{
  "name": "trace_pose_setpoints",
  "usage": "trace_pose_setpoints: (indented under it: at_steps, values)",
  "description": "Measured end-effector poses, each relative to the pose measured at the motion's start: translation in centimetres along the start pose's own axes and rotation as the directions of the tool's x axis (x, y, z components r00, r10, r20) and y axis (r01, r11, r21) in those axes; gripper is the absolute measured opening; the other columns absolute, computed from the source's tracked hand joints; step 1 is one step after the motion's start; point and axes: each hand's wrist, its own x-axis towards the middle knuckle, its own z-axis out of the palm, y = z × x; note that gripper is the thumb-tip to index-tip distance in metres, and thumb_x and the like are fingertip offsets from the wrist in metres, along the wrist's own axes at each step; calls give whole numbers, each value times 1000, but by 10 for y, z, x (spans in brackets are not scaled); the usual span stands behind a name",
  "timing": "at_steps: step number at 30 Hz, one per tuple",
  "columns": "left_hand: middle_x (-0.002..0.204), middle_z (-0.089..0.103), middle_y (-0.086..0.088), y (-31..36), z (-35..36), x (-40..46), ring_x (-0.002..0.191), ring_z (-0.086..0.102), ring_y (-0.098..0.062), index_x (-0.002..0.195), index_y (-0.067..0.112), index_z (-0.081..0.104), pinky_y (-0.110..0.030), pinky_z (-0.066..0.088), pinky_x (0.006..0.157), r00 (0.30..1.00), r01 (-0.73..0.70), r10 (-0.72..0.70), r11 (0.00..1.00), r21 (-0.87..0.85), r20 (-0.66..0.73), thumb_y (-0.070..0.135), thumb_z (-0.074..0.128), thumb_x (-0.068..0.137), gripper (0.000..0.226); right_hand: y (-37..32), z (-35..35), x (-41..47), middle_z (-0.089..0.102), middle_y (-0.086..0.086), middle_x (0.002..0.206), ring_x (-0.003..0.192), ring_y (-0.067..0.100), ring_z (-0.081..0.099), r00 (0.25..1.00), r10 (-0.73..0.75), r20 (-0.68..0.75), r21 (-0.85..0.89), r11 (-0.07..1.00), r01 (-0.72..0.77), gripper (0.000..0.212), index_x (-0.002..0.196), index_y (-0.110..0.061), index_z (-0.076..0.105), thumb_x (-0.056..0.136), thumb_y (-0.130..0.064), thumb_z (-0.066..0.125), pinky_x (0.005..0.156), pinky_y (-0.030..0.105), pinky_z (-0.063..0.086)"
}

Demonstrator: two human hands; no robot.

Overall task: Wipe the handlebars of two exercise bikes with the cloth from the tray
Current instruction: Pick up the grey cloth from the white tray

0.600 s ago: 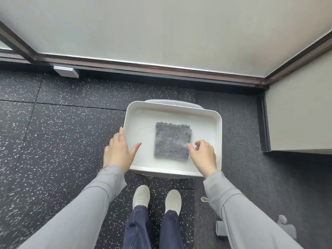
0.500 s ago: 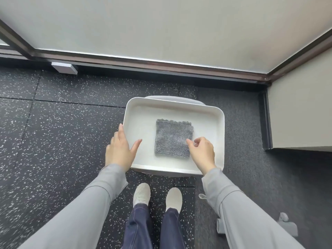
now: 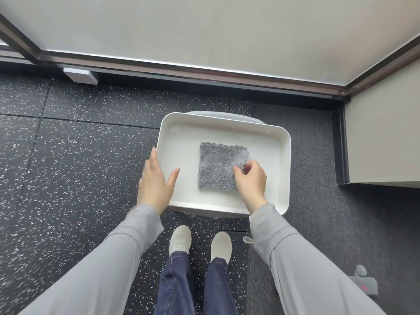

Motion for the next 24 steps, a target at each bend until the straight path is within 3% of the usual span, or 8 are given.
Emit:
trace_pose_setpoints:
  at_steps: [3,6,10,13,16,18,21,24]
  values:
    - [145,31,-14,5,-12,-2,133,33,-30,147,14,6,-51,28,107,1000,20,-21,995,96,10,43,45,91,74,-16,-11,-8,51,-5,71,68,16,50,996,-90,18,119,989,88,15,81,-13,48,85,-15,62,59,17,34]
    - [145,34,-9,21,-32,-6,131,34,-27,145,13,18,-49,24,108,998,-29,37,990,136,-53,36,45,93,63,-39,-29,-19,49,-10,69,62,4,46,986,-165,27,180,971,158,15,79,-15,48,84,-12,62,55,4,35]
    - [139,43,-4,67,-61,-20,128,37,-21,135,16,39,-44,25,107,991,-123,123,992,2,-55,25,46,94,43,-77,-67,-41,52,-9,71,62,7,48,972,-233,38,262,941,215,13,79,-16,49,83,-11,60,54,7,38]
    - [136,46,-3,111,-86,-33,124,42,-17,133,15,43,-37,30,107,995,-75,91,962,-261,50,28,45,95,40,-109,-108,-63,52,-9,77,72,9,49,964,-260,54,383,897,221,13,83,-16,49,85,-13,62,64,16,41]
    - [130,55,-4,155,-118,-45,111,50,-13,127,11,50,-28,38,95,980,72,44,832,-551,193,33,44,96,39,-140,-152,-88,61,8,96,86,14,55,959,-256,119,571,808,145,12,91,-11,53,86,-11,64,82,30,49]
    - [117,64,-11,180,-139,-55,103,58,-21,112,10,60,-32,46,88,957,210,15,655,-726,290,36,43,96,35,-156,-180,-103,62,17,101,90,23,59,951,-257,173,693,717,67,14,96,-7,55,85,-5,64,85,43,51]
    - [103,69,-9,207,-165,-77,96,63,-23,108,10,64,-35,49,84,876,419,59,400,-815,479,43,41,95,42,-167,-214,-122,66,9,90,81,20,63,927,-297,227,818,575,-16,13,94,-7,57,85,-1,62,67,33,56]
    - [105,68,-8,223,-183,-101,97,62,-21,111,11,62,-36,48,87,829,463,152,355,-812,539,33,48,94,31,-162,-237,-136,69,7,89,77,16,67,941,-269,207,854,518,-39,16,100,-6,56,86,1,60,62,25,55]
